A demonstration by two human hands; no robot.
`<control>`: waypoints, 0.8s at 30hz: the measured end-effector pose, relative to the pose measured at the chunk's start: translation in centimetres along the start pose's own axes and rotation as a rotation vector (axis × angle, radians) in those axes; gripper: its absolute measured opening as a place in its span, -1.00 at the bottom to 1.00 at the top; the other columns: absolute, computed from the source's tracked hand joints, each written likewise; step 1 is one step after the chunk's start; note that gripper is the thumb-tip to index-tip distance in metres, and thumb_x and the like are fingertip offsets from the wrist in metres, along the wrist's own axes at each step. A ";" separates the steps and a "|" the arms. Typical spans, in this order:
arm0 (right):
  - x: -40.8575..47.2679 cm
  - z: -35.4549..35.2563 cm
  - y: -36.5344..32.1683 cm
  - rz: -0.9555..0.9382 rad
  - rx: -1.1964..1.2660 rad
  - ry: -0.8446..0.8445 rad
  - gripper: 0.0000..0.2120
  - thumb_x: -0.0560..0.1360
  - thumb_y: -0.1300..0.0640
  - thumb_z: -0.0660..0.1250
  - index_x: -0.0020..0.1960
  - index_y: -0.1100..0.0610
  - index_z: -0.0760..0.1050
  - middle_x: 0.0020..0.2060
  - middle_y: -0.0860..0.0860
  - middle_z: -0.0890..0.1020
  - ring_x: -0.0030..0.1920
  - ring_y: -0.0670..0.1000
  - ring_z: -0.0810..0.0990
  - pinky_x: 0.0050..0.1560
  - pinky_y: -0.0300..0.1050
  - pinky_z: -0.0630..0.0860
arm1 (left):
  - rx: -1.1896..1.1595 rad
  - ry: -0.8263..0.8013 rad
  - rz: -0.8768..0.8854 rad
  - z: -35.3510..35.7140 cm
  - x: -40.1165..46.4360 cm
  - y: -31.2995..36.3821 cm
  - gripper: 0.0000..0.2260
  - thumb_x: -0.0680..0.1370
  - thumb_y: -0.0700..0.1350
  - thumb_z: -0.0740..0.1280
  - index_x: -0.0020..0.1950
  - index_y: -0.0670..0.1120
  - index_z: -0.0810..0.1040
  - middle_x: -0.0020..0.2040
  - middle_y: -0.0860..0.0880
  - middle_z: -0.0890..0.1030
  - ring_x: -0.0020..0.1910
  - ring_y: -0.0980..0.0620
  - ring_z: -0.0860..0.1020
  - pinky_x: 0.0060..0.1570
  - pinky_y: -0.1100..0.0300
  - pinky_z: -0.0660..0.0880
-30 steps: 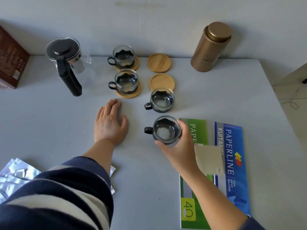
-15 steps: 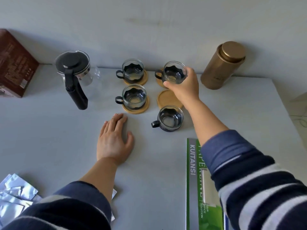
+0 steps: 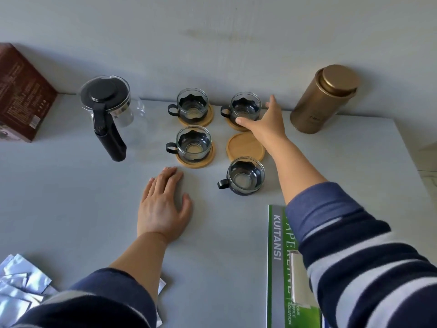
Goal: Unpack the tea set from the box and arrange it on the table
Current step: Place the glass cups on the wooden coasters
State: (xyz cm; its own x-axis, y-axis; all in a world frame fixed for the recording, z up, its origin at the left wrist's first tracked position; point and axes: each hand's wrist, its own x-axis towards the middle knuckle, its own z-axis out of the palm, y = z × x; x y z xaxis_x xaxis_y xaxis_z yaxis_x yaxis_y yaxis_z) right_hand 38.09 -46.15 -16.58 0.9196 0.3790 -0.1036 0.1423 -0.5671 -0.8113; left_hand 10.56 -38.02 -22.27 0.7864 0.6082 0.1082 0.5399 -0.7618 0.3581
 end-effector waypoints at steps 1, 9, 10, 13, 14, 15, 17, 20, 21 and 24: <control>-1.0 -0.6 -0.2 -0.006 0.022 -0.006 0.03 0.32 -0.03 0.55 0.56 0.13 -0.03 0.50 0.04 0.21 0.49 0.03 0.20 0.47 -0.05 0.21 | 0.002 0.000 0.001 0.0 0.0 0.0 -0.50 0.49 0.09 0.11 0.38 -0.06 0.42 0.39 0.01 0.40 0.42 -0.01 0.34 0.49 0.05 0.12; -12.5 -2.1 2.5 -0.054 0.099 -0.098 -0.12 0.31 -0.09 0.53 0.49 0.03 0.17 0.39 -0.06 0.35 0.39 -0.10 0.32 0.31 -0.23 0.25 | -0.006 0.004 -0.012 0.1 -0.1 -0.1 -0.47 0.48 0.11 0.09 0.39 -0.06 0.42 0.40 0.01 0.41 0.43 -0.01 0.33 0.49 0.06 0.11; -13.5 -1.7 3.1 -0.059 0.092 -0.072 -0.11 0.29 -0.07 0.56 0.47 0.05 0.19 0.36 -0.06 0.36 0.37 -0.09 0.33 0.31 -0.23 0.28 | -0.009 0.004 -0.012 0.1 -0.1 -0.1 -0.47 0.48 0.11 0.09 0.39 -0.06 0.42 0.40 0.01 0.41 0.43 -0.01 0.33 0.49 0.05 0.11; -15.6 -0.4 4.7 -0.084 0.084 0.018 -0.09 0.23 0.00 0.61 0.43 0.14 0.23 0.22 -0.09 0.34 0.33 -0.04 0.35 0.29 -0.26 0.30 | -0.003 0.003 -0.012 0.2 -0.2 0.0 -0.47 0.48 0.12 0.08 0.39 -0.06 0.41 0.40 0.01 0.40 0.44 -0.02 0.32 0.50 0.05 0.11; -16.0 0.0 5.0 -0.096 0.080 0.044 -0.09 0.21 0.01 0.62 0.42 0.17 0.24 0.20 -0.09 0.33 0.32 -0.03 0.36 0.27 -0.27 0.30 | -0.001 0.004 -0.013 0.2 -0.2 0.0 -0.47 0.48 0.12 0.09 0.39 -0.05 0.41 0.40 0.01 0.40 0.44 -0.02 0.33 0.50 0.06 0.11; -16.3 0.3 5.3 -0.108 0.072 0.066 -0.09 0.20 0.02 0.63 0.41 0.18 0.25 0.19 -0.08 0.34 0.31 -0.02 0.36 0.26 -0.28 0.30 | 0.001 0.004 -0.013 0.2 -0.2 0.1 -0.47 0.48 0.12 0.09 0.39 -0.05 0.41 0.40 0.01 0.40 0.44 -0.02 0.33 0.50 0.06 0.11; -16.5 0.9 5.7 -0.143 0.040 0.103 -0.11 0.18 0.03 0.63 0.38 0.19 0.28 0.20 -0.02 0.39 0.28 0.01 0.39 0.24 -0.26 0.33 | 0.005 0.002 -0.012 0.2 -0.2 0.0 -0.48 0.49 0.12 0.09 0.40 -0.05 0.40 0.41 0.01 0.40 0.43 -0.02 0.33 0.50 0.07 0.10; -16.3 1.6 6.1 -0.166 0.009 0.163 -0.21 0.18 0.08 0.63 0.30 0.23 0.36 0.17 0.07 0.46 0.22 0.09 0.45 0.24 -0.08 0.42 | 0.002 0.003 -0.014 0.1 -0.2 0.1 -0.48 0.49 0.12 0.09 0.40 -0.05 0.40 0.41 0.01 0.40 0.43 -0.02 0.33 0.50 0.07 0.10; -16.1 1.7 6.1 -0.166 0.002 0.178 -0.24 0.19 0.09 0.62 0.28 0.24 0.38 0.15 0.08 0.47 0.19 0.11 0.47 0.22 -0.05 0.44 | -0.001 0.006 -0.014 0.1 -0.3 0.1 -0.48 0.49 0.12 0.08 0.40 -0.05 0.41 0.41 0.01 0.40 0.43 -0.02 0.33 0.50 0.07 0.10; -15.9 1.5 6.0 -0.151 -0.022 0.169 -0.30 0.20 0.08 0.61 0.24 0.21 0.40 0.11 0.02 0.47 0.16 0.08 0.48 0.16 -0.10 0.46 | -0.006 0.010 -0.012 0.1 -0.3 0.1 -0.47 0.49 0.12 0.08 0.39 -0.05 0.41 0.40 0.01 0.40 0.43 -0.02 0.33 0.50 0.07 0.11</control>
State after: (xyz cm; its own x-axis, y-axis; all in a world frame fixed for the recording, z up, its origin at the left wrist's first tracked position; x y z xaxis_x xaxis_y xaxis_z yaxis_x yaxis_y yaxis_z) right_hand 23.81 -54.49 -20.66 0.9353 0.3339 0.1174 0.2892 -0.5296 -0.7974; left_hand 10.42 -38.27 -22.41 0.7769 0.6195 0.1128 0.5476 -0.7531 0.3647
